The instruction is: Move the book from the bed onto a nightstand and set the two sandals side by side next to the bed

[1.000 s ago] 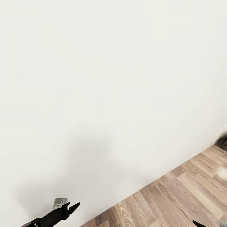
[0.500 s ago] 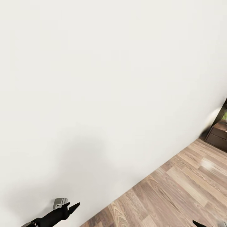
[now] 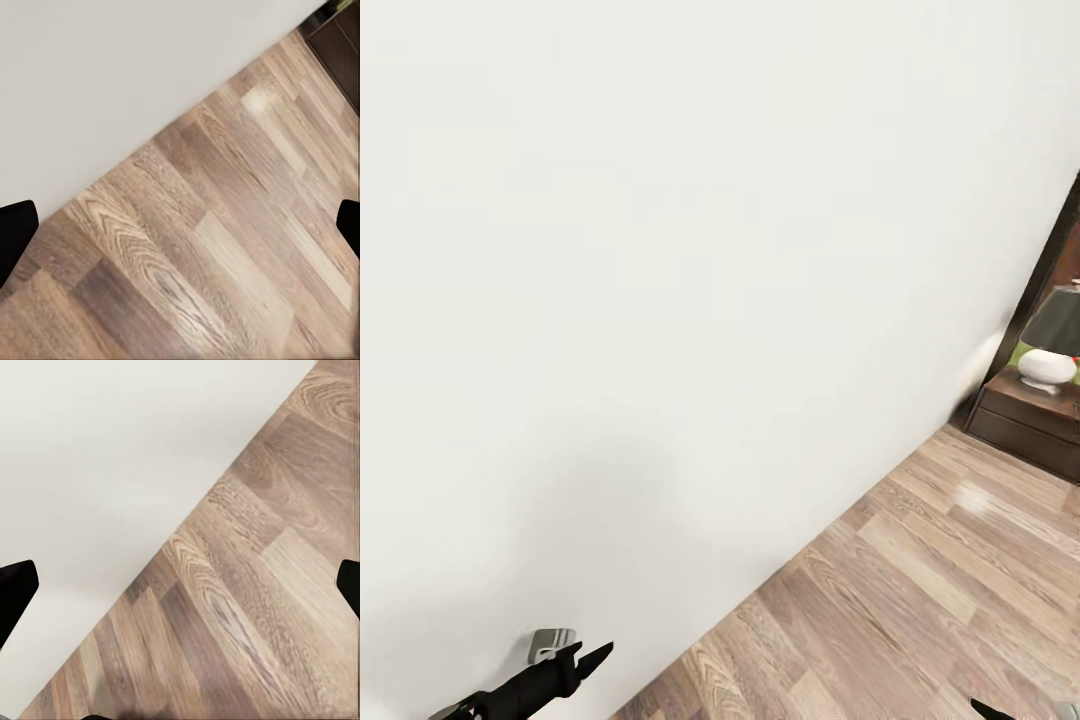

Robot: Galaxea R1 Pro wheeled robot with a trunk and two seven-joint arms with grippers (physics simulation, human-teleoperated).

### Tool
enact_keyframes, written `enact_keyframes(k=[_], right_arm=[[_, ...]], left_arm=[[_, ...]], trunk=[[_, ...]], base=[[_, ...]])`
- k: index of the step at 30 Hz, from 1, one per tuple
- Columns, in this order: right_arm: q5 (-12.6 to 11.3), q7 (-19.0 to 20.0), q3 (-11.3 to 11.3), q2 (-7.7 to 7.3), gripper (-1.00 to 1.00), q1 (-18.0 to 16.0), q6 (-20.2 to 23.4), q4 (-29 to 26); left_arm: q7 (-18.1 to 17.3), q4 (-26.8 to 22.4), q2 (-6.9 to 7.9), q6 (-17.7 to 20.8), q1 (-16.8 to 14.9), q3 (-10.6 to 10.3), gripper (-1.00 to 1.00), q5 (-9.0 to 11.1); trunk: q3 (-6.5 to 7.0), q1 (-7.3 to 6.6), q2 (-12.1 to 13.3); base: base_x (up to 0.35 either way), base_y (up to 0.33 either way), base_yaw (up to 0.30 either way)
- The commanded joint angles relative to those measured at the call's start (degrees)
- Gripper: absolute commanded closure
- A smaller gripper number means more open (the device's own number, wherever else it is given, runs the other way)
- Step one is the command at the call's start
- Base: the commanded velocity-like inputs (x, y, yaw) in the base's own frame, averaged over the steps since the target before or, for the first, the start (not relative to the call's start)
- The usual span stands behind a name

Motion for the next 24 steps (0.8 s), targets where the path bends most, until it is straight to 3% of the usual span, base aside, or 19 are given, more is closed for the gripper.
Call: enact_keyframes(k=[1,24], right_arm=[[0.5,0.1,-0.5,0.0,-1.0,-0.1,-0.2,0.1],[0.5,0.1,-0.4,0.23,-1.0,-0.1,-0.2,0.1]], left_arm=[[-0.3,0.0,0.01,0.1,0.0,0.1,-1.0,0.2],[-0.3,0.0,-0.02,0.1,0.0,0.1,-1.0,0.2]], trunk=[[-0.05,-0.01,0.0],[-0.17,-0.01,0.0]], base=[[0.0,0.0,-0.209],[0.0,0.0,-0.207]])
